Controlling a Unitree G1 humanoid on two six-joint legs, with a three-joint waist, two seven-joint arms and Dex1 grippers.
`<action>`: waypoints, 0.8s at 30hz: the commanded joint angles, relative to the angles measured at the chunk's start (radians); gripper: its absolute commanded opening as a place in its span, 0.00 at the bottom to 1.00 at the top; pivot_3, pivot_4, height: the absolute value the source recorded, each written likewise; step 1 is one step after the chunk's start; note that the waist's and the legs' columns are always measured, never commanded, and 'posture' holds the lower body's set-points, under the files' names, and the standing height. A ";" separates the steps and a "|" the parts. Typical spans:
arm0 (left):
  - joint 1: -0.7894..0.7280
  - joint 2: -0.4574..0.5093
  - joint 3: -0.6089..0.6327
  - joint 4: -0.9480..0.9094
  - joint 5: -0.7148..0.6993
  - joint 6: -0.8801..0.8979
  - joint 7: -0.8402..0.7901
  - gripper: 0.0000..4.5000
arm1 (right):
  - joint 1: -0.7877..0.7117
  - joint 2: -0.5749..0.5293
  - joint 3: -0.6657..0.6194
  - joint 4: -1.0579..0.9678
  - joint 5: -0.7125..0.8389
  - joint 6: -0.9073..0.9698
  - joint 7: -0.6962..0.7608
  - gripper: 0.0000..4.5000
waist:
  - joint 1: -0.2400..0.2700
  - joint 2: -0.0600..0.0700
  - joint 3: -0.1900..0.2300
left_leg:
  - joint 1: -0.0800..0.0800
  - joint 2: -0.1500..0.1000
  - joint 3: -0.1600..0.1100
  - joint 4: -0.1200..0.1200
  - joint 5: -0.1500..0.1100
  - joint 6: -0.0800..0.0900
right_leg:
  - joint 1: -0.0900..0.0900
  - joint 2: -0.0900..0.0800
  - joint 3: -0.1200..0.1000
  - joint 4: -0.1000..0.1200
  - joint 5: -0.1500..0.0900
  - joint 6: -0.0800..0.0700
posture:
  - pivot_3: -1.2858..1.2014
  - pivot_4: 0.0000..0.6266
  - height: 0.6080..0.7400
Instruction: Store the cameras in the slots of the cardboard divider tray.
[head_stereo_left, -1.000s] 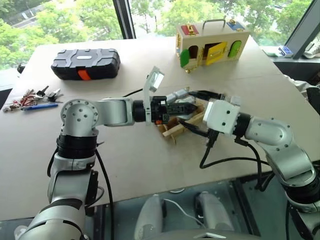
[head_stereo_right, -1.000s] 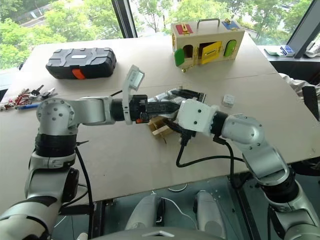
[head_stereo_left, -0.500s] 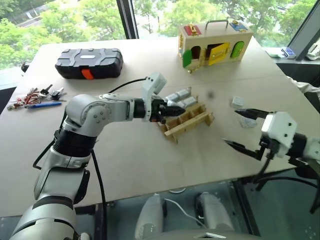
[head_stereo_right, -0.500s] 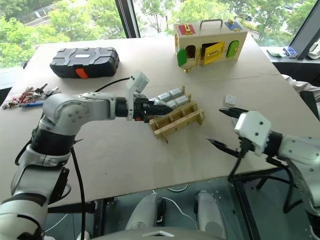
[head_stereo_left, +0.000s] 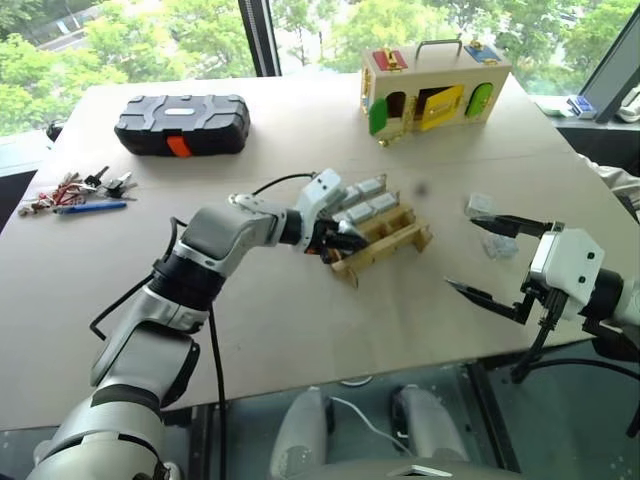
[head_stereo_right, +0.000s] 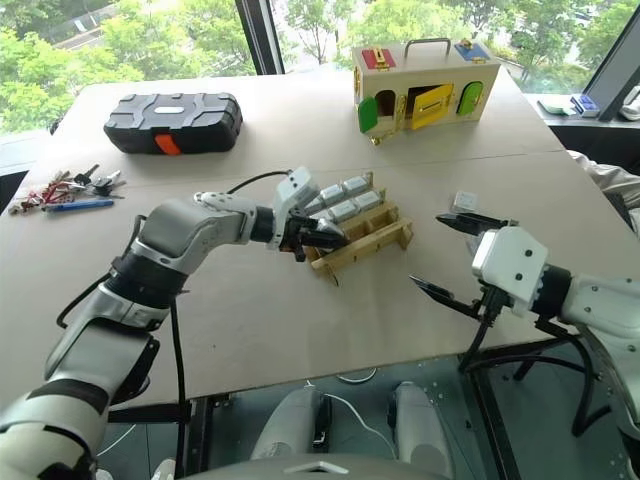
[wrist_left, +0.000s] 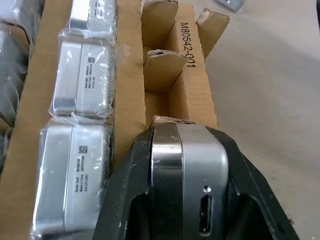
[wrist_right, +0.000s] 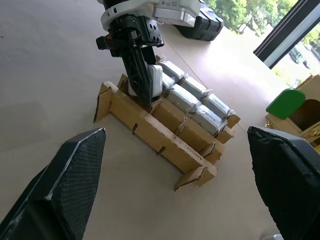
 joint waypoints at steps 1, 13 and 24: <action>-0.037 0.001 -0.017 -0.018 0.074 0.005 -0.015 0.18 | 0.011 -0.009 -0.027 -0.044 0.002 -0.017 -0.018 1.00 | 0.000 0.000 0.000 | 0.000 0.000 0.000 0.000 0.000 0.000 | 0.000 0.000 0.000 0.000 0.000 0.000 | 0.52 0.24 1.00; -0.057 0.012 -0.031 -0.145 0.137 0.164 -0.060 0.18 | 0.029 -0.014 -0.023 -0.043 -0.011 -0.033 -0.022 1.00 | -0.003 0.000 0.000 | 0.001 0.001 -0.001 0.001 0.000 0.000 | 0.000 0.002 0.001 0.001 0.000 0.000 | 0.52 0.24 1.00; -0.059 -0.008 -0.061 -0.101 0.225 0.134 -0.030 0.18 | 0.016 -0.014 -0.003 -0.030 -0.019 -0.039 -0.022 1.00 | -0.002 0.000 0.000 | 0.001 0.001 -0.003 0.001 0.000 0.000 | 0.001 0.003 0.001 0.001 0.000 0.000 | 0.52 0.24 1.00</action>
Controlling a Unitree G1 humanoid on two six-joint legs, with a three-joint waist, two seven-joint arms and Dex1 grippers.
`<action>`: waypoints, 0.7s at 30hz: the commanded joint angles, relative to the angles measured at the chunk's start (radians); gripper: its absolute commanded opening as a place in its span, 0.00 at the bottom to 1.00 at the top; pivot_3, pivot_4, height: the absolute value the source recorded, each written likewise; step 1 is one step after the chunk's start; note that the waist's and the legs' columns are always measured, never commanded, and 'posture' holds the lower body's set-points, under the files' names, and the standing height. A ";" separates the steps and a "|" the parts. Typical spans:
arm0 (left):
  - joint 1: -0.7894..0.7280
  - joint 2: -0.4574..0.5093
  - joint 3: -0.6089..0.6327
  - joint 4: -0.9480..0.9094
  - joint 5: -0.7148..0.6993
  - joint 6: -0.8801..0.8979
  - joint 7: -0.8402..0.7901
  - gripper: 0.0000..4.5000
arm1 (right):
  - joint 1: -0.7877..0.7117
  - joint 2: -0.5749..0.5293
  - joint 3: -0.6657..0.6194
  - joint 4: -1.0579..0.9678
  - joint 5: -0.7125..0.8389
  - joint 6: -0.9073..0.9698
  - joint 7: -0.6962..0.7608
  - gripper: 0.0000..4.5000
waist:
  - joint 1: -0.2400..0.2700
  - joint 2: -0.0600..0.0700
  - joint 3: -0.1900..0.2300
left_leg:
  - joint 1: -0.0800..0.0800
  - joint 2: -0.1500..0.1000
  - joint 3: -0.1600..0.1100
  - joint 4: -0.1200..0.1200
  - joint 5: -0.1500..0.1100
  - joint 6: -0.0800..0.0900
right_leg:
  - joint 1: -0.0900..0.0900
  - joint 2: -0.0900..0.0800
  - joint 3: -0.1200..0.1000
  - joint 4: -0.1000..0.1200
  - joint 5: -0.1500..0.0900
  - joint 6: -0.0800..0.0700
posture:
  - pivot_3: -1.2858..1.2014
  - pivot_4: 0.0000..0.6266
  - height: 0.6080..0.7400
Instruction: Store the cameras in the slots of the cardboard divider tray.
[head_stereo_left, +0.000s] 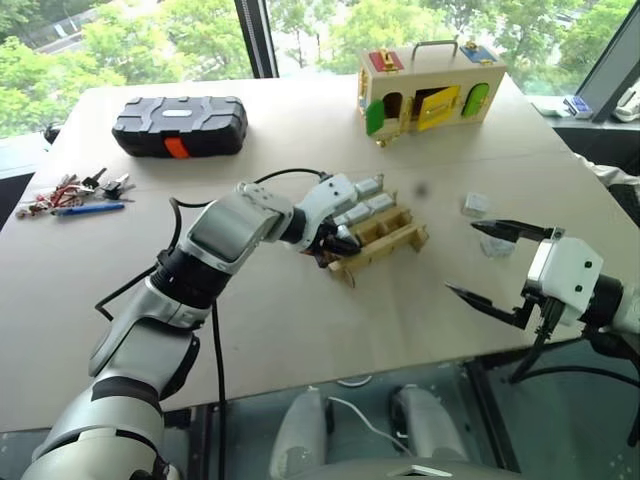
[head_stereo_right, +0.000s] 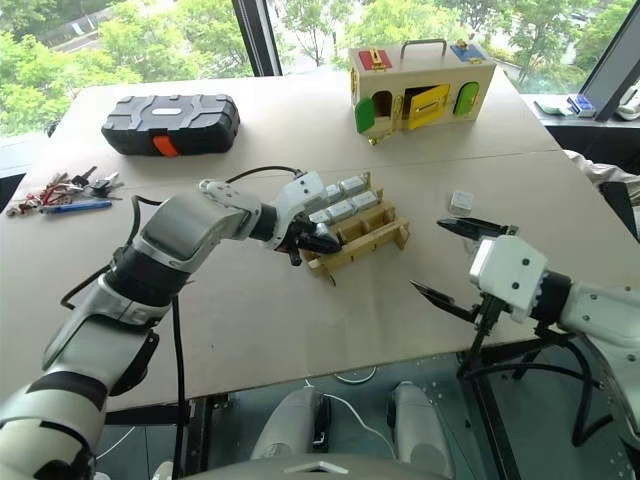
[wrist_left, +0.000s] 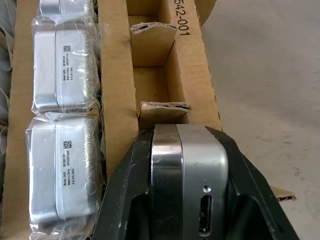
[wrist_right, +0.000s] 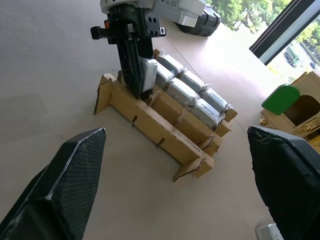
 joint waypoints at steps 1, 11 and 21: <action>-0.018 -0.017 -0.006 0.014 0.051 -0.018 0.025 0.18 | -0.003 -0.009 -0.012 -0.013 0.003 -0.017 -0.005 1.00 | 0.001 0.000 0.000 | 0.000 0.000 -0.001 0.000 0.000 0.000 | 0.000 0.000 0.000 0.000 0.000 0.000 | 0.52 0.24 1.00; -0.061 -0.077 0.275 -0.040 -0.123 0.186 0.041 0.76 | 0.031 -0.007 -0.046 -0.041 0.041 -0.005 -0.004 1.00 | -0.002 0.000 0.000 | -0.001 0.000 -0.003 0.002 0.000 0.000 | 0.001 0.003 0.002 0.000 0.000 0.000 | 0.52 0.24 1.00; -0.011 -0.084 0.734 0.094 -0.218 -0.056 0.110 0.76 | 0.051 0.010 -0.052 0.009 0.052 0.045 -0.058 1.00 | -0.014 0.001 0.000 | 0.000 0.000 -0.004 0.001 0.000 0.000 | 0.002 0.004 0.002 0.000 0.000 0.000 | 0.52 0.24 1.00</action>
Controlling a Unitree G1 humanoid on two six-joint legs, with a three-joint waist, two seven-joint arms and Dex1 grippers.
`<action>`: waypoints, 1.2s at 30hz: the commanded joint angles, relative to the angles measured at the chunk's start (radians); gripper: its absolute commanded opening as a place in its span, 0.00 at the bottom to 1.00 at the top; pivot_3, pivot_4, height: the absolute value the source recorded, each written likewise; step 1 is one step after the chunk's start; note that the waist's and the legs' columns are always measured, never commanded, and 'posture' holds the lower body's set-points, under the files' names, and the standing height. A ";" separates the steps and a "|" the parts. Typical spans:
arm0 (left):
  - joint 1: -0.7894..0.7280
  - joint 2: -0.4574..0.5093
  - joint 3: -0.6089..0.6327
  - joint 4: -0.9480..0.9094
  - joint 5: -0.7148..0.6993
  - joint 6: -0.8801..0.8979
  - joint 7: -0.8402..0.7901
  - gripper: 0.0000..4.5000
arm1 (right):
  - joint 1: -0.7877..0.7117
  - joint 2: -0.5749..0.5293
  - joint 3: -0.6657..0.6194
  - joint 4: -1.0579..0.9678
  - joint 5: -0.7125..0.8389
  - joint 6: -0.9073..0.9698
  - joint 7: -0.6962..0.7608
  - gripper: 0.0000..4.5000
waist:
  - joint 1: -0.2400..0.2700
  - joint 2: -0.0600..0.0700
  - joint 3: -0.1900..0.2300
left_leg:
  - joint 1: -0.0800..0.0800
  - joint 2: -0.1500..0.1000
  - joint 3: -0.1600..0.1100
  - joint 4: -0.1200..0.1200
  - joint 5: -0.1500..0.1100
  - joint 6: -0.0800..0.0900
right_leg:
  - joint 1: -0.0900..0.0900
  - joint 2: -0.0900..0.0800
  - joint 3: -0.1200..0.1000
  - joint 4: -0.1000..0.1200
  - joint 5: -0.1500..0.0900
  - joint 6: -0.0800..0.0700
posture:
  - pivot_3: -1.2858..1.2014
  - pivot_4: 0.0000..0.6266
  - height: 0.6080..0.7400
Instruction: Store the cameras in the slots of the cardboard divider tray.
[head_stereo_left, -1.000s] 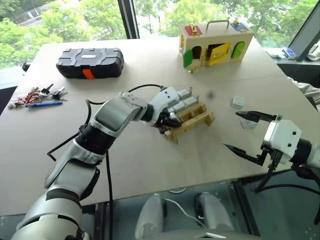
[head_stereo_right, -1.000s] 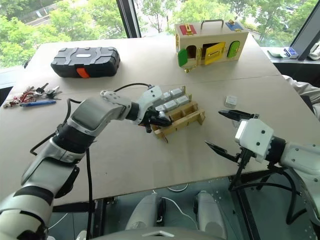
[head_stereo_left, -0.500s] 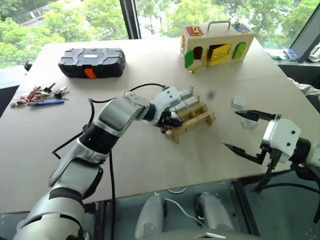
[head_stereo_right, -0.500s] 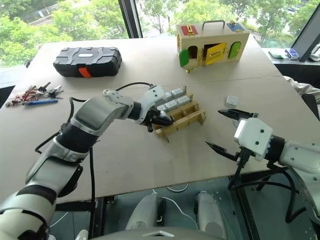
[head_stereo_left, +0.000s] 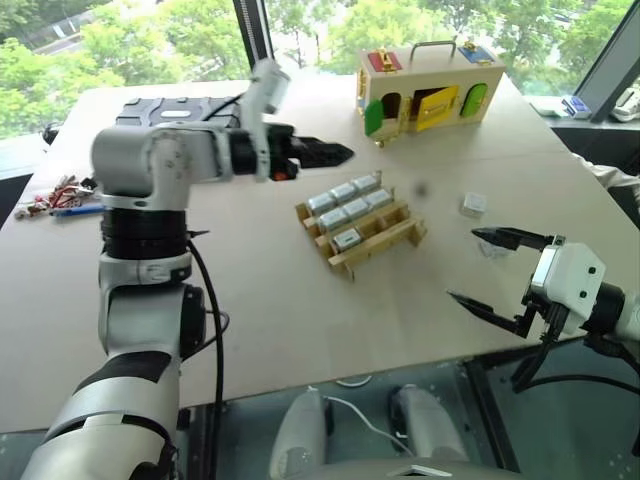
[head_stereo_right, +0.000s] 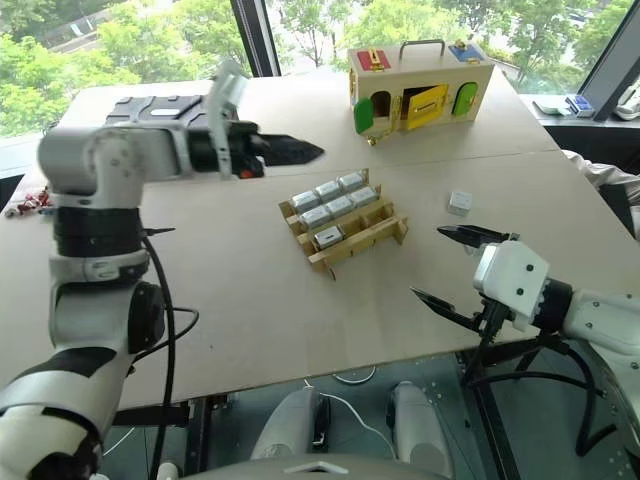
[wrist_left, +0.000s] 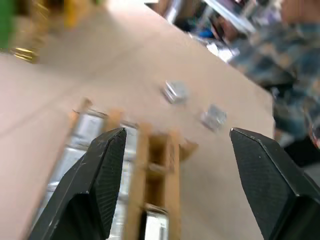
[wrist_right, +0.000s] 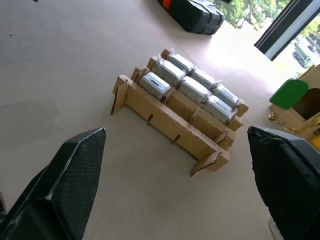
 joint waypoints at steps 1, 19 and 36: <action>0.194 -0.027 0.113 -0.141 -0.008 -0.342 -0.033 0.76 | 0.001 0.018 -0.027 0.035 -0.015 0.039 -0.071 1.00 | -0.006 0.001 -0.001 | 0.001 0.000 0.001 0.000 0.000 0.000 | 0.000 0.000 0.000 0.000 0.000 0.000 | 0.52 0.24 1.00; 0.813 0.151 0.213 -0.474 -0.246 -0.614 -0.425 0.99 | -0.295 0.269 0.036 0.450 -0.110 0.496 -0.518 1.00 | -0.007 0.000 0.000 | 0.001 0.000 0.003 0.000 0.001 -0.001 | -0.001 0.000 0.004 0.000 0.002 -0.003 | 0.52 0.24 1.00; 0.723 0.153 0.140 -0.653 -0.596 -0.284 -0.062 1.00 | -0.302 0.188 0.136 0.470 -0.231 0.212 -0.406 0.42 | -0.011 0.001 0.000 | 0.001 0.000 0.006 -0.002 0.001 -0.001 | -0.002 0.000 0.008 0.000 0.002 -0.002 | 0.52 0.24 1.00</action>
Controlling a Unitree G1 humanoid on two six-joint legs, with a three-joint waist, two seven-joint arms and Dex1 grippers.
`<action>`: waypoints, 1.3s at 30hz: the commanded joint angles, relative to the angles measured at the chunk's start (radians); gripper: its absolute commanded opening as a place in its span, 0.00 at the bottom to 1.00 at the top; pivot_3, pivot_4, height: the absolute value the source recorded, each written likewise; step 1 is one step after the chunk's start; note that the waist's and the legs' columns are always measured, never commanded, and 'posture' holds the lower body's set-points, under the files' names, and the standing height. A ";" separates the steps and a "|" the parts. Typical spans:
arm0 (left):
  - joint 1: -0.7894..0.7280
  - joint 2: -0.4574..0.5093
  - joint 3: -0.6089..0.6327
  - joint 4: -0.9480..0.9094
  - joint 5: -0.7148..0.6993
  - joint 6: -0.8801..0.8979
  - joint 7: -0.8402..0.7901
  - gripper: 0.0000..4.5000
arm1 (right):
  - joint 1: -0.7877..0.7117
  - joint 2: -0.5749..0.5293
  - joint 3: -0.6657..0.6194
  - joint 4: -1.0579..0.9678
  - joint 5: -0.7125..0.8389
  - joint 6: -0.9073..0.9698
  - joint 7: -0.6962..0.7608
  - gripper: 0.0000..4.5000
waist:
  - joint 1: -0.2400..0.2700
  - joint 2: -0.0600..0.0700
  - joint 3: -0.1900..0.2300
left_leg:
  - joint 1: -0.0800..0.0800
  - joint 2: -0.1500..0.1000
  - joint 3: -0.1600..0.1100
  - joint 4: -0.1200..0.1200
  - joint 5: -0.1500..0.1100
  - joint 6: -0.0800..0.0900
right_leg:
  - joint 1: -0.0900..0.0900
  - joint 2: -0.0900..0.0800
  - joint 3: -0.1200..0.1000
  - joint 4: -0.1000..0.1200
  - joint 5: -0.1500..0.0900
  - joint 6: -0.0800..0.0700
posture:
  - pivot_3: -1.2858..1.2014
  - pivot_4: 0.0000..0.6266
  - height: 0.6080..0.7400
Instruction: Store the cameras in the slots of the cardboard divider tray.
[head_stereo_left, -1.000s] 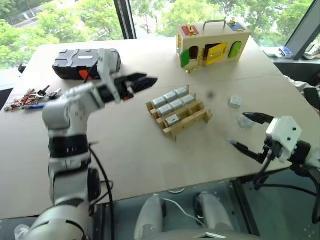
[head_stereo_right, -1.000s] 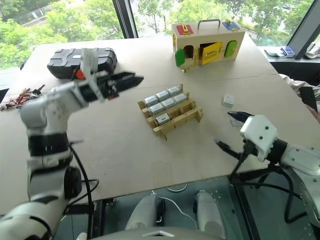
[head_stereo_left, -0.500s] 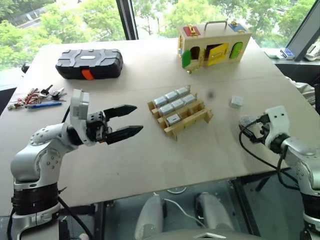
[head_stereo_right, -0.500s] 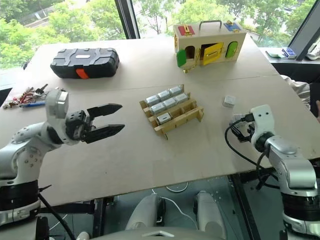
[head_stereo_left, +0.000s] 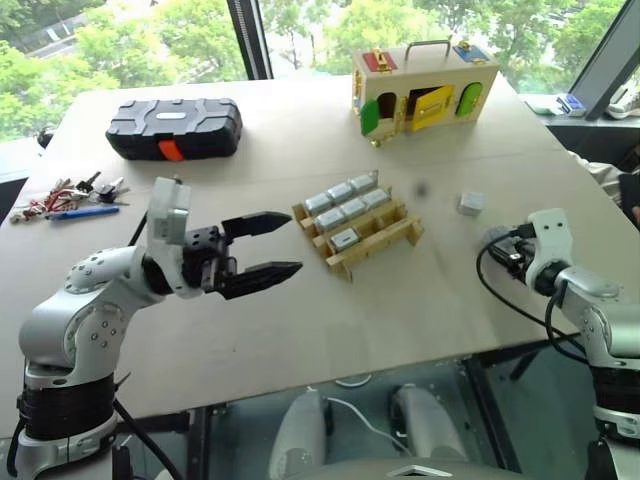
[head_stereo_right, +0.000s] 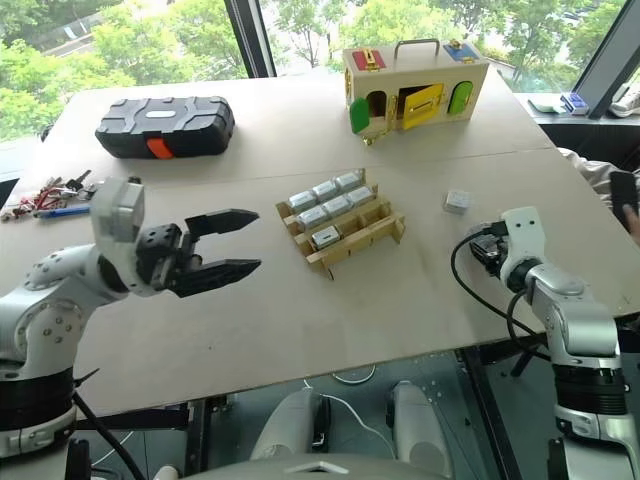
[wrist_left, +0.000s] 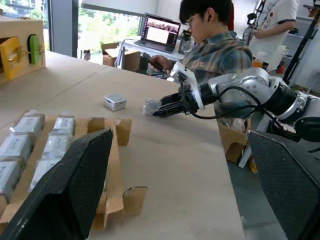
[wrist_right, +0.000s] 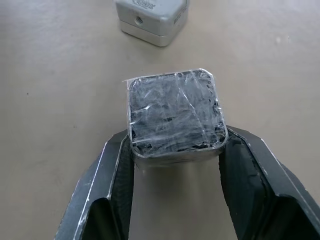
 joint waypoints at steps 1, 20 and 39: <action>-0.102 -0.001 -0.012 -0.041 -0.310 0.248 0.260 1.00 | 0.037 -0.101 0.068 -0.148 -0.113 -0.271 0.089 0.42 | 0.000 0.001 0.001 | 0.000 0.000 -0.001 0.000 0.000 0.000 | 0.000 0.000 0.000 0.000 0.000 0.001 | 0.52 0.24 1.00; -0.450 -0.194 -0.281 0.278 -0.674 0.360 0.860 1.00 | -0.128 -0.125 0.301 -0.572 -0.179 -0.369 0.252 0.42 | 0.009 0.001 0.001 | 0.000 -0.001 -0.003 0.000 0.000 -0.001 | 0.001 0.002 0.001 0.000 0.002 -0.004 | 0.52 0.24 1.00; -0.564 -0.203 -0.303 0.316 -0.406 0.353 0.717 0.19 | 0.004 -0.128 0.072 -0.491 -0.008 -0.340 0.321 1.00 | 0.013 0.000 0.001 | -0.001 -0.001 -0.004 0.000 0.000 -0.001 | 0.001 0.003 0.001 0.000 0.002 -0.004 | 0.52 0.24 1.00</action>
